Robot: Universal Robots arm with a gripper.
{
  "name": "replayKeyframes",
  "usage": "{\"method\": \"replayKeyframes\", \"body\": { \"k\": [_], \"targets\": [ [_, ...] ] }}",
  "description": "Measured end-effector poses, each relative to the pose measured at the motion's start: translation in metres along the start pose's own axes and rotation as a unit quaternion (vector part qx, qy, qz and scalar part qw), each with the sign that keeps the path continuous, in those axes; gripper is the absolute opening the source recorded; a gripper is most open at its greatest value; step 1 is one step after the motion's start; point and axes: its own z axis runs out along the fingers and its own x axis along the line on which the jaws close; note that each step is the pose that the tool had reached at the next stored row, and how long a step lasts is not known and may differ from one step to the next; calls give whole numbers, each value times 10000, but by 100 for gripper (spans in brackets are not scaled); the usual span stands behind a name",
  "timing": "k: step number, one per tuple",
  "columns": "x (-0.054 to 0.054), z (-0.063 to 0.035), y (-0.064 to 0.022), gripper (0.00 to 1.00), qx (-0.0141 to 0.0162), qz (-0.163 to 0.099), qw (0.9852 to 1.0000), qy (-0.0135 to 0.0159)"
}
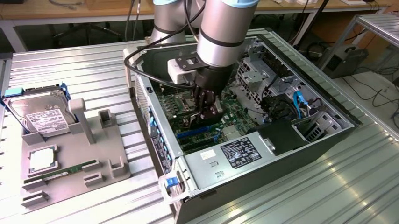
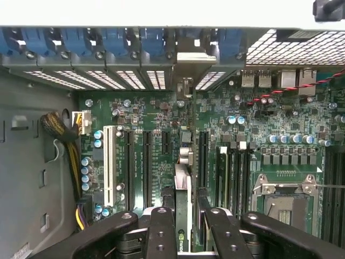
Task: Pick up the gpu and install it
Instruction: 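Insert the gpu into the slot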
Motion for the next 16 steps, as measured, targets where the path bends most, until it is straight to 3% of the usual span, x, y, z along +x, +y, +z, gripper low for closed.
{"method": "replayKeyframes", "body": {
  "k": [16],
  "targets": [
    [25,19,4,26,0,1,10000,2]
  ]
}}
